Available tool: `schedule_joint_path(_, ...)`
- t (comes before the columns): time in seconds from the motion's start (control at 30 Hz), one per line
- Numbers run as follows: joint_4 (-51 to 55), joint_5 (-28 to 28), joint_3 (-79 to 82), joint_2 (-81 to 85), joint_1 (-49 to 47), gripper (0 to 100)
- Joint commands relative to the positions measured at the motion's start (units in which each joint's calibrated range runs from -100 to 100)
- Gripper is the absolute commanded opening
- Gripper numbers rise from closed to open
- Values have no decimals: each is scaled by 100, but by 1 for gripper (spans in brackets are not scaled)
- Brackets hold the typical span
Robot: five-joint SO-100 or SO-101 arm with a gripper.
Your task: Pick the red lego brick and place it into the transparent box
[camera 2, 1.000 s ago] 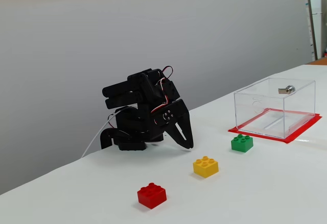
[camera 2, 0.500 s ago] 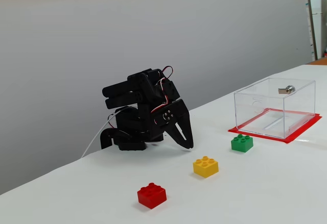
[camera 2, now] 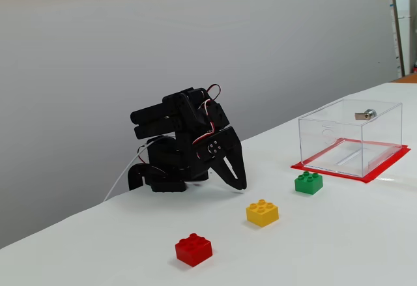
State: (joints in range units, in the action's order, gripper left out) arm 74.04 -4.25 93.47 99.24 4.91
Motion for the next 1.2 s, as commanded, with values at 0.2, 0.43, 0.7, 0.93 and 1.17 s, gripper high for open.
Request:
schedule_joint_path(0.2, 20, -13, -152, 51, -7, 1)
schedule_joint_path(0.43, 12, -8, -152, 51, -7, 2)
schedule_joint_path(0.7, -15, 23, -133, 42, -7, 1)
schedule_joint_path(0.93, -15, 519, -676, 17, 59, 1)
schedule_joint_path(1.17, 29, 754, -1879, 0, 466, 1)
